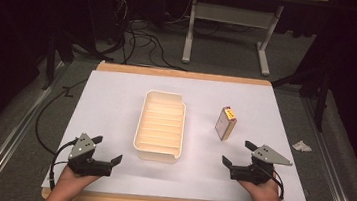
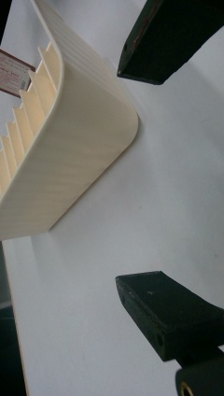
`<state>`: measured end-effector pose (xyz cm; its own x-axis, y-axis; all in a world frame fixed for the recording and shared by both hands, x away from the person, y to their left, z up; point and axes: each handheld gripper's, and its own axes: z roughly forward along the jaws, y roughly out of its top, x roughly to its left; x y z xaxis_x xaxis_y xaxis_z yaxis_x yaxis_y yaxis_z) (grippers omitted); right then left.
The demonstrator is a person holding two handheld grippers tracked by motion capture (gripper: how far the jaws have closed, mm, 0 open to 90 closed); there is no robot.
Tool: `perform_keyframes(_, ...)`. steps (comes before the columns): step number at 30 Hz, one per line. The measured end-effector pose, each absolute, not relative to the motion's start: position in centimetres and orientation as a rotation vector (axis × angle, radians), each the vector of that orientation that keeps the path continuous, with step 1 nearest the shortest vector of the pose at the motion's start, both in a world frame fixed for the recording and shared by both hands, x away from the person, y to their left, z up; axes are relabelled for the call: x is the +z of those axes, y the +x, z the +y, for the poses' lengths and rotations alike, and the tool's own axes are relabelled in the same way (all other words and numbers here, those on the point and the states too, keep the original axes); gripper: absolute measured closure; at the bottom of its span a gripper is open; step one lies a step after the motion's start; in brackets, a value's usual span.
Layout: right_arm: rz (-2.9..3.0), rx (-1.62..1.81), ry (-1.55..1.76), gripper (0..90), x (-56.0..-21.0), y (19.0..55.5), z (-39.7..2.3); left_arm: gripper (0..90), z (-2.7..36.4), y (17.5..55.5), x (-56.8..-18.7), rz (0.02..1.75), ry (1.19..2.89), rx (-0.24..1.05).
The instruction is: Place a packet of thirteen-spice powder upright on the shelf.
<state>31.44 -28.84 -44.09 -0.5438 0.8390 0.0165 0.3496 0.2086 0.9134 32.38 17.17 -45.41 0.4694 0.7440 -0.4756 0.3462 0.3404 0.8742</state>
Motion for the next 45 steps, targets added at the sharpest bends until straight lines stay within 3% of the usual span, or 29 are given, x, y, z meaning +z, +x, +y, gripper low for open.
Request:
perform_keyframes(29, 1.948, 1.324, 1.068, 0.0, -42.8, 32.3, -28.2, 2.6, 16.9, 32.4, -45.6, 1.115, 1.266, 0.331)
perform_keyframes(45, 1.903, 1.307, 1.143, 0.0, -41.4, 35.4, -27.8, 2.6, 17.3, 32.2, -45.4, 1.109, 1.259, 0.334)
